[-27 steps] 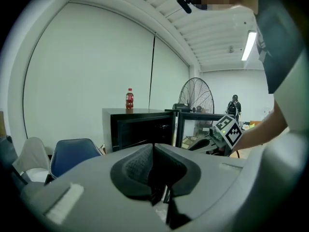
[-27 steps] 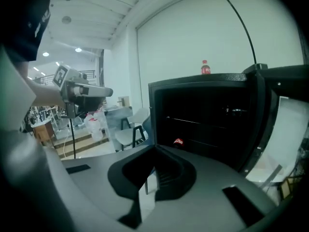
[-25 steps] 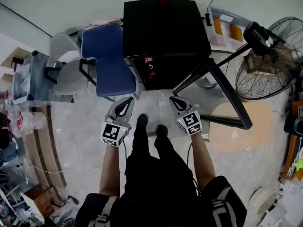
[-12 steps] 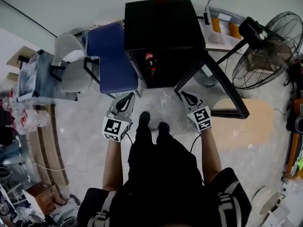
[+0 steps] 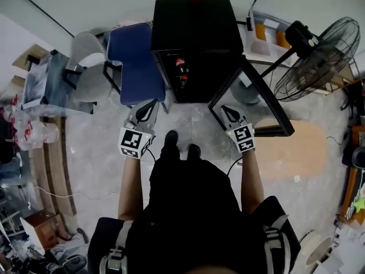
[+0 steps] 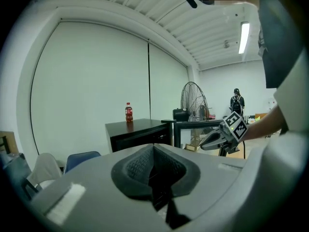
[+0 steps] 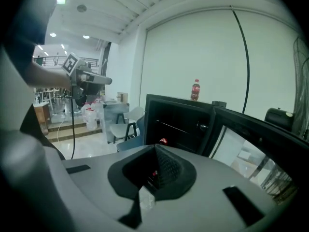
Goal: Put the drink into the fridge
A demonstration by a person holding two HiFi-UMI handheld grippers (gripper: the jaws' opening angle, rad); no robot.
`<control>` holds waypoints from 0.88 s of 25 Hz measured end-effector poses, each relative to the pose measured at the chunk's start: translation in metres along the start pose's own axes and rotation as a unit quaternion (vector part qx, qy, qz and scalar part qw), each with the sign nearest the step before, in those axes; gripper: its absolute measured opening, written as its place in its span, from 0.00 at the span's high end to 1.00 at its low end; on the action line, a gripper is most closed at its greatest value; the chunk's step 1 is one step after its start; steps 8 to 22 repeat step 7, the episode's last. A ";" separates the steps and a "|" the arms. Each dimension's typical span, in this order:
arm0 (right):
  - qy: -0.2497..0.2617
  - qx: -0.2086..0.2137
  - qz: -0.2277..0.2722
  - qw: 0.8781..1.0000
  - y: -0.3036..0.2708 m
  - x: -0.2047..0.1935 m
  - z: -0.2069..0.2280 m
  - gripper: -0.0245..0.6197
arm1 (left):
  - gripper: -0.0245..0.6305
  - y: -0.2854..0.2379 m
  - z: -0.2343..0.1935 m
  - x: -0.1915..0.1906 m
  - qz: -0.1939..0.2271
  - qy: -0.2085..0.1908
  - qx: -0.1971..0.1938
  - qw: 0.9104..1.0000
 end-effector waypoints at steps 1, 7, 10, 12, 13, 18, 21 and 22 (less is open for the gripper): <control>0.000 0.000 -0.001 1.000 0.002 0.000 0.000 0.96 | 0.96 0.001 0.001 0.002 0.004 -0.002 0.000 1.000; 0.000 0.000 0.007 1.000 0.010 0.007 -0.004 0.96 | 0.96 0.015 0.002 0.002 0.005 -0.003 0.006 1.000; 0.000 0.000 0.007 1.000 0.010 0.007 -0.004 0.96 | 0.96 0.015 0.002 0.002 0.005 -0.003 0.006 1.000; 0.000 0.000 0.007 1.000 0.010 0.007 -0.004 0.96 | 0.96 0.015 0.002 0.002 0.005 -0.003 0.006 1.000; 0.000 0.000 0.007 1.000 0.010 0.007 -0.004 0.96 | 0.96 0.015 0.002 0.002 0.005 -0.003 0.006 1.000; 0.000 0.000 0.007 1.000 0.010 0.007 -0.004 0.96 | 0.96 0.015 0.002 0.002 0.005 -0.003 0.006 1.000; 0.000 0.000 0.007 1.000 0.010 0.007 -0.004 0.96 | 0.96 0.015 0.002 0.002 0.005 -0.003 0.006 1.000; 0.000 0.000 0.007 1.000 0.010 0.007 -0.004 0.96 | 0.96 0.015 0.002 0.002 0.005 -0.003 0.006 1.000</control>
Point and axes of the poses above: the fingertips, and each gripper's own axes: y backward along the fingers, z to its right, x out of its top, the point moved 4 cm from there along y, backward along the fingers, and after that the axes turned 10 degrees about y, right-handed, at the moved point
